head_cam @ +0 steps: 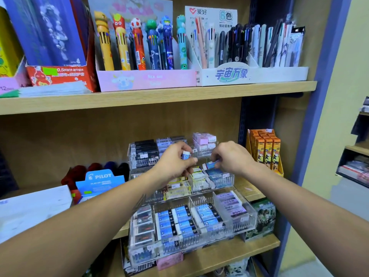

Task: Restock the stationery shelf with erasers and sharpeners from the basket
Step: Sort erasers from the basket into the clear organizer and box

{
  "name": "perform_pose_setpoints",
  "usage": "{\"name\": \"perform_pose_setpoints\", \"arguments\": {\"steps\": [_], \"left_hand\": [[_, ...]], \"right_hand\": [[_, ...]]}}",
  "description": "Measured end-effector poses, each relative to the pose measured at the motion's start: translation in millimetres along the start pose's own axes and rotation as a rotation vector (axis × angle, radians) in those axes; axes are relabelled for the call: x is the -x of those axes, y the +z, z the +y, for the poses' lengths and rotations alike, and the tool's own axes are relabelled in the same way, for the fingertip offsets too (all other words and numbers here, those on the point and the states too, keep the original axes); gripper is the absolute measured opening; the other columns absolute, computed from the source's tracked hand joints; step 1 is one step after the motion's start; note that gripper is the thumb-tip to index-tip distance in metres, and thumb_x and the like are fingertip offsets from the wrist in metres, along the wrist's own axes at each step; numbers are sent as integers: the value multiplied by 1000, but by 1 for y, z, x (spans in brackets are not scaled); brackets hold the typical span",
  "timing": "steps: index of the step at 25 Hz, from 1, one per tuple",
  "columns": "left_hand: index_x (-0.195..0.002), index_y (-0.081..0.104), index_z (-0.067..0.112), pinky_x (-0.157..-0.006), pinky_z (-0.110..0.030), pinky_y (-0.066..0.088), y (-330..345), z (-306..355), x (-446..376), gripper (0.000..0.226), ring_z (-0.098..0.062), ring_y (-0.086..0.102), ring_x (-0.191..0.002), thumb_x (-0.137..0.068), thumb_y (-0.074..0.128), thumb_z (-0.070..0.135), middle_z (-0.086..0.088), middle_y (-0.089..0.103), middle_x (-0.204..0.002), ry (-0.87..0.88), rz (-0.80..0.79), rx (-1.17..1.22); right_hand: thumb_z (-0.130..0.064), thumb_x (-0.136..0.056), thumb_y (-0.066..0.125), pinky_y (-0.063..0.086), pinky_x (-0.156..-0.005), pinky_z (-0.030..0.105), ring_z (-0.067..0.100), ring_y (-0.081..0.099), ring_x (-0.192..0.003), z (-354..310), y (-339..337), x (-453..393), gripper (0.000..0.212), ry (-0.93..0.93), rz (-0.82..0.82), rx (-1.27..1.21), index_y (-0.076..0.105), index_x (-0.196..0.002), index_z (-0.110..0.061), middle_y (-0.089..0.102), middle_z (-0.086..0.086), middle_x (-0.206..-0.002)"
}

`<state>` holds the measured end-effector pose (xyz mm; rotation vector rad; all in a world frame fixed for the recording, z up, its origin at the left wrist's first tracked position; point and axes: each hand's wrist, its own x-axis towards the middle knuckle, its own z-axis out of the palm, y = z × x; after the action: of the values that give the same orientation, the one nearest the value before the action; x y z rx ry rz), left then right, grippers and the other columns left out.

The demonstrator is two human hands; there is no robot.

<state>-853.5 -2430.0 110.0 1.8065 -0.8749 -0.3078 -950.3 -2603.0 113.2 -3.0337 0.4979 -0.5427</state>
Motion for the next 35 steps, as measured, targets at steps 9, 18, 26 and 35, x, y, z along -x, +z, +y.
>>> {"name": "perform_pose_setpoints", "arguments": {"steps": [9, 18, 26, 35], "left_hand": [[-131, 55, 0, -71, -38, 57, -1, -12, 0, 41, -25, 62, -66, -94, 49, -15, -21, 64, -88, -78, -63, 208], [-120, 54, -7, -79, -39, 61, -22, -5, 13, 34, -42, 72, -94, -88, 60, -18, -34, 68, -107, -111, -64, 456], [-118, 58, -5, -72, -37, 63, -35, 0, 42, 41, -45, 71, -91, -80, 72, -12, -37, 65, -103, -86, -43, 493], [-99, 58, -9, -67, -39, 63, -38, -14, 82, 33, -35, 74, -72, -73, 78, -15, -22, 63, -75, -85, 124, 293]], "right_hand": [[-18, -84, 75, 57, -74, 34, 22, 64, -86, -10, 16, -11, 10, -19, -5, 110, 75, -93, -20, 68, 3, -95], [-1, -84, 72, 57, -87, 31, 17, 70, -86, -33, -3, -1, 26, 129, 11, -936, 72, -108, -11, 74, 4, -87], [13, -80, 70, 57, -84, 34, 28, 70, -88, -55, -7, 32, 37, 137, -160, -1636, 67, -115, 1, 72, 22, -95], [11, -81, 72, 60, -75, 30, 24, 68, -76, -101, -2, 52, 16, 131, -59, -1401, 71, -94, 2, 71, 17, -82]]}}
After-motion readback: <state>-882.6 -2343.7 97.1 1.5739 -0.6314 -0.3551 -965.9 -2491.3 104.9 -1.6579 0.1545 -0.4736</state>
